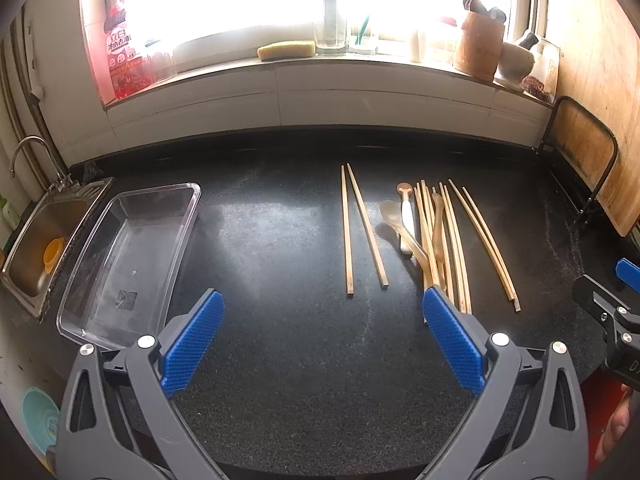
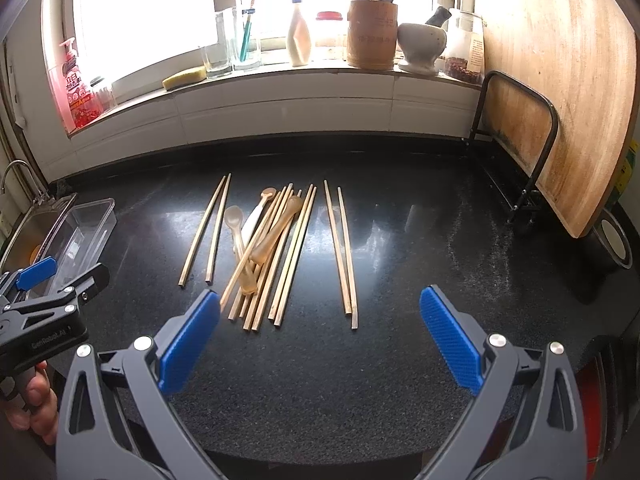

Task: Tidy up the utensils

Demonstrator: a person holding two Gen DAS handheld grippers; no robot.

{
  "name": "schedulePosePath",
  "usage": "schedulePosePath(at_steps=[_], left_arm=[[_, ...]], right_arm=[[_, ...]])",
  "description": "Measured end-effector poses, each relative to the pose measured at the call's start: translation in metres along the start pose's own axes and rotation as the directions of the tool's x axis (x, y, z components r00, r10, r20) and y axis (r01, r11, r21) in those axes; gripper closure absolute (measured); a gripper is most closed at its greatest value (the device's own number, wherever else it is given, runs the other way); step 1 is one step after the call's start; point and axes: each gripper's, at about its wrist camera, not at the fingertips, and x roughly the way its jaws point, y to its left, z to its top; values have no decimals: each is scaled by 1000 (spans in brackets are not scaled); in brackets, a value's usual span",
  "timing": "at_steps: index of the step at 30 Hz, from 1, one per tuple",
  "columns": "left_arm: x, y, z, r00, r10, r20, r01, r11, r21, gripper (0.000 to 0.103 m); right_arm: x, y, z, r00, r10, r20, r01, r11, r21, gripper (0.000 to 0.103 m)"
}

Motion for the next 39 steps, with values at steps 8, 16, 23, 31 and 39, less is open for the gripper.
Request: schedulePosePath(at_steps=[8, 16, 23, 31, 39], left_arm=[[2, 1, -1, 1000, -4, -7, 4, 1000, -4, 6], [3, 0, -1, 1000, -7, -10, 7, 1000, -5, 6], [4, -1, -1, 1000, -11, -13, 11, 1000, -6, 6], [4, -1, -1, 1000, -10, -12, 10, 1000, -5, 6], [2, -1, -1, 1000, -14, -11, 14, 1000, -5, 6]], right_arm=[[-1, 1, -1, 1000, 0, -2, 0, 1000, 0, 6], [0, 1, 1, 1000, 2, -4, -2, 1000, 0, 6], [-1, 3, 2, 1000, 4, -3, -4, 1000, -2, 6], [-2, 6, 1, 1000, 5, 0, -5, 1000, -4, 6], [-3, 7, 1, 1000, 4, 4, -4, 1000, -6, 6]])
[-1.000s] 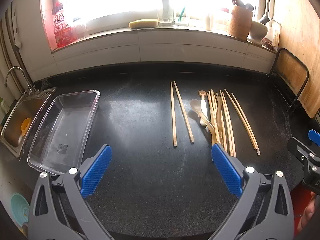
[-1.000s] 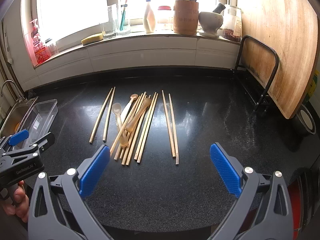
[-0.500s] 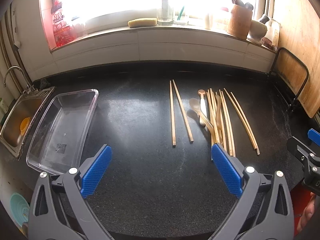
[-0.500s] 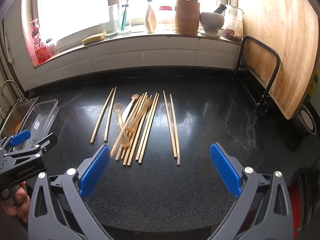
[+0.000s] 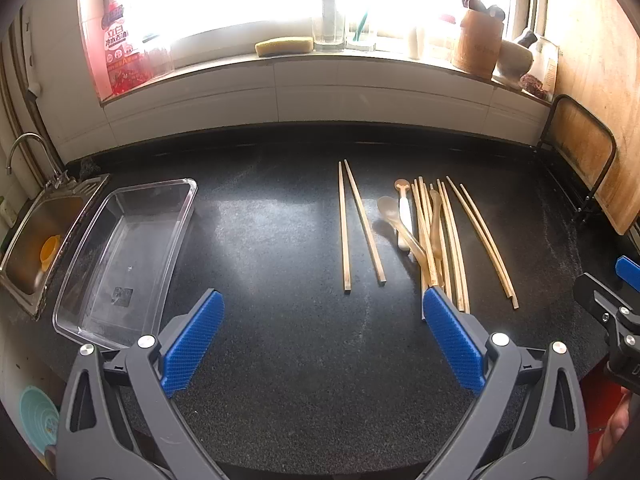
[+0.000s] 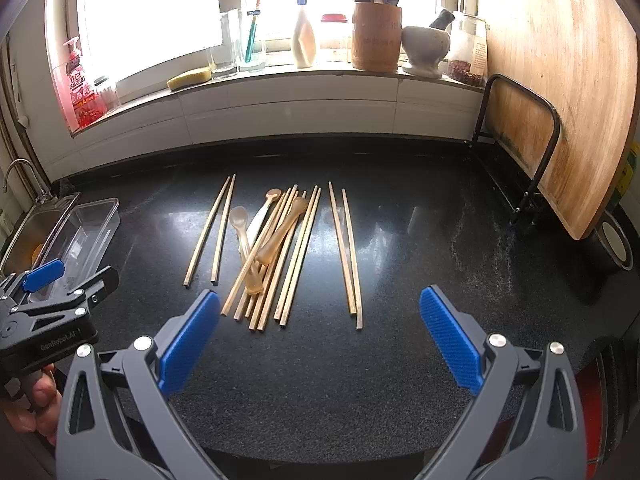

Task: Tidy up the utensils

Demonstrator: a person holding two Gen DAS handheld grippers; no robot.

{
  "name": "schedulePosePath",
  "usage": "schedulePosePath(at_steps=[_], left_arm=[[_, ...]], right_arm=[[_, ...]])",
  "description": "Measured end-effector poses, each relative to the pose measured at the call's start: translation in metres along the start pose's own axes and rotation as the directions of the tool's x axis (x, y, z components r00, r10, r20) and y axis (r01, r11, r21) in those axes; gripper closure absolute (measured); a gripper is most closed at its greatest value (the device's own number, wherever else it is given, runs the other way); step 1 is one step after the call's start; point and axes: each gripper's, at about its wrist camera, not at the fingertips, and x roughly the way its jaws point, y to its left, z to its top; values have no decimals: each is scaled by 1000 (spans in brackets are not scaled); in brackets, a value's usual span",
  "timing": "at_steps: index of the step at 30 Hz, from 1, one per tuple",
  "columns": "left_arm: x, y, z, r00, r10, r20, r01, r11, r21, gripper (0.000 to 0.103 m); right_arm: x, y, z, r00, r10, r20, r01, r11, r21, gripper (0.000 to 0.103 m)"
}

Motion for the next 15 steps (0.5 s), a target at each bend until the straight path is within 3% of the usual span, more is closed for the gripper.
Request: schedulePosePath(at_steps=[15], left_arm=[[-1, 0, 0, 1000, -1, -1, 1, 1000, 1, 6]], right_arm=[[-1, 1, 1, 1000, 4, 0, -4, 1000, 0, 6]])
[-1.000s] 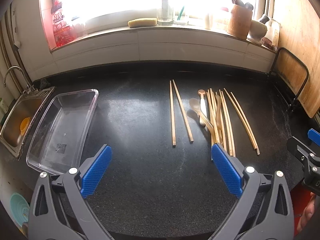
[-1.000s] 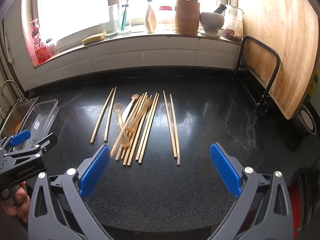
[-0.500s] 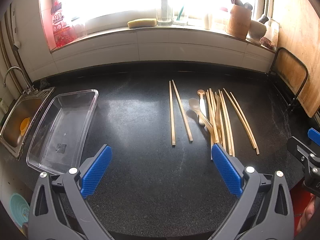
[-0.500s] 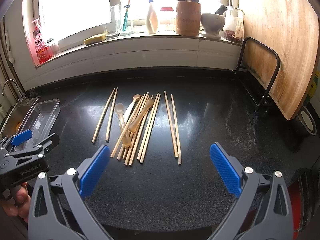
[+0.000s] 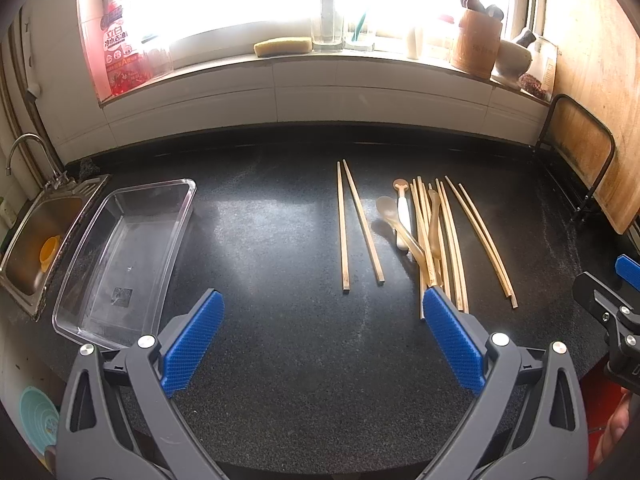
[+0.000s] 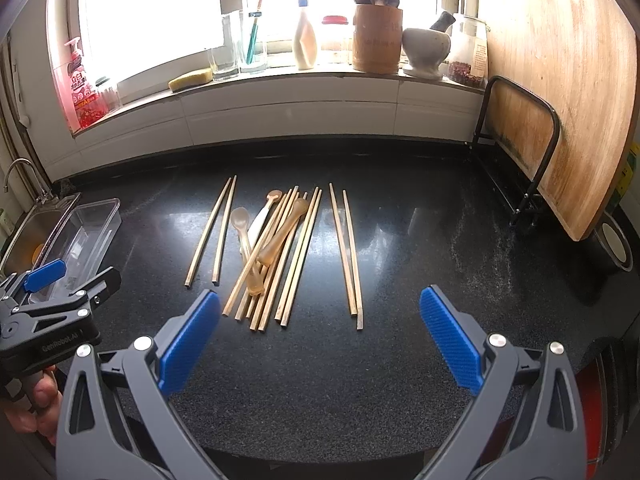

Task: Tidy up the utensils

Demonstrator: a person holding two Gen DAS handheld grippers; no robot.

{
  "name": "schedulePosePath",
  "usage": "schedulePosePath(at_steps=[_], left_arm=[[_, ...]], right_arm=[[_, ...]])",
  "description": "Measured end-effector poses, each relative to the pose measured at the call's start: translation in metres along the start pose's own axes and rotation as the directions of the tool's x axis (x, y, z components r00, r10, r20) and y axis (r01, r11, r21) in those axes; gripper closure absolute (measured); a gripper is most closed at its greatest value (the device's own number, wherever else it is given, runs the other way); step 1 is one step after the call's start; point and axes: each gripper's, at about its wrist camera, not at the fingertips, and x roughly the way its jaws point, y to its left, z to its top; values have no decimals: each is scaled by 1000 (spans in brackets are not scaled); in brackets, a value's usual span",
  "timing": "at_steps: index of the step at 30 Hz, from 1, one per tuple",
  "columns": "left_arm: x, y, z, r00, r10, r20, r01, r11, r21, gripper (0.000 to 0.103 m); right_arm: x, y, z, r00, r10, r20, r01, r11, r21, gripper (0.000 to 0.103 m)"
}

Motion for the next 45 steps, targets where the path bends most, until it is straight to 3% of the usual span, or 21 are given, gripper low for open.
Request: schedulePosePath(at_steps=[27, 45], left_arm=[[3, -2, 3, 1000, -4, -6, 4, 1000, 9, 6], [33, 2, 12, 1000, -13, -15, 13, 1000, 12, 6]], right_arm=[[1, -2, 1, 1000, 2, 0, -2, 1000, -1, 6], [24, -19, 5, 999, 26, -23, -26, 1000, 3, 6]])
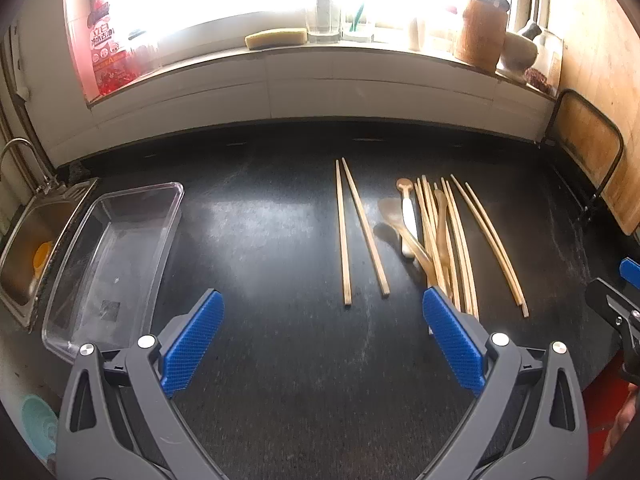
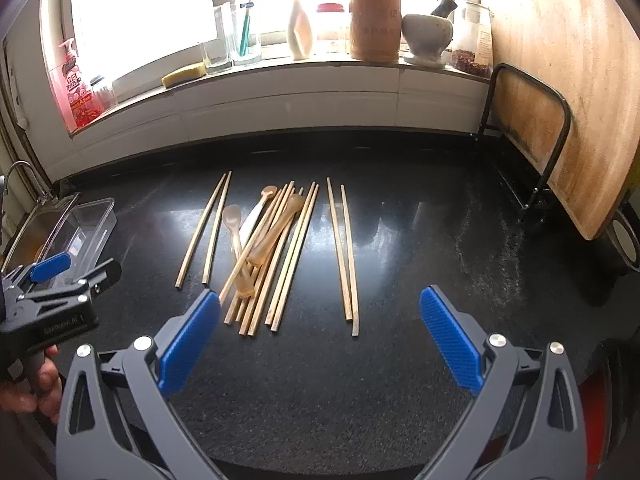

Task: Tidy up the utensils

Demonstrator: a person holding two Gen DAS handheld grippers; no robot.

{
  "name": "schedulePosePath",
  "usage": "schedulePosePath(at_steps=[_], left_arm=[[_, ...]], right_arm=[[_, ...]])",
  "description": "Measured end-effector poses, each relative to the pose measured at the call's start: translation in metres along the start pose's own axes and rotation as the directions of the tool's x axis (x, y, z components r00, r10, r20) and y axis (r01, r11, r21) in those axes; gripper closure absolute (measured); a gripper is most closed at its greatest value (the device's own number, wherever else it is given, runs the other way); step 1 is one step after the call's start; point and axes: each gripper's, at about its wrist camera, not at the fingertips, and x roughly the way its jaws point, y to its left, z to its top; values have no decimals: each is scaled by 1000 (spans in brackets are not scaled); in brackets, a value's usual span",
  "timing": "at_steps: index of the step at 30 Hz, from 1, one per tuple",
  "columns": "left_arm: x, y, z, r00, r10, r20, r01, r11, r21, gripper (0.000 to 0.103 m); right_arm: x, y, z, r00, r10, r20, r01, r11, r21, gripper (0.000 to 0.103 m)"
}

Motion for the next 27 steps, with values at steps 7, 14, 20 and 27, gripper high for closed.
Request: schedulePosePath(at_steps=[7, 14, 20, 27], left_arm=[[42, 2, 15, 999, 17, -29, -16, 999, 28, 6], [130, 4, 40, 994, 21, -106, -17, 999, 40, 6], [173, 6, 50, 987, 56, -153, -50, 998, 47, 6], [194, 9, 50, 989, 4, -149, 1, 999, 34, 6]], right_arm=[[26, -17, 5, 999, 7, -31, -6, 1000, 20, 6], [66, -29, 10, 998, 20, -57, -20, 1000, 12, 6], [113, -50, 27, 998, 7, -69, -7, 1000, -4, 6], [181, -68, 37, 988, -37, -151, 29, 998, -60, 17]])
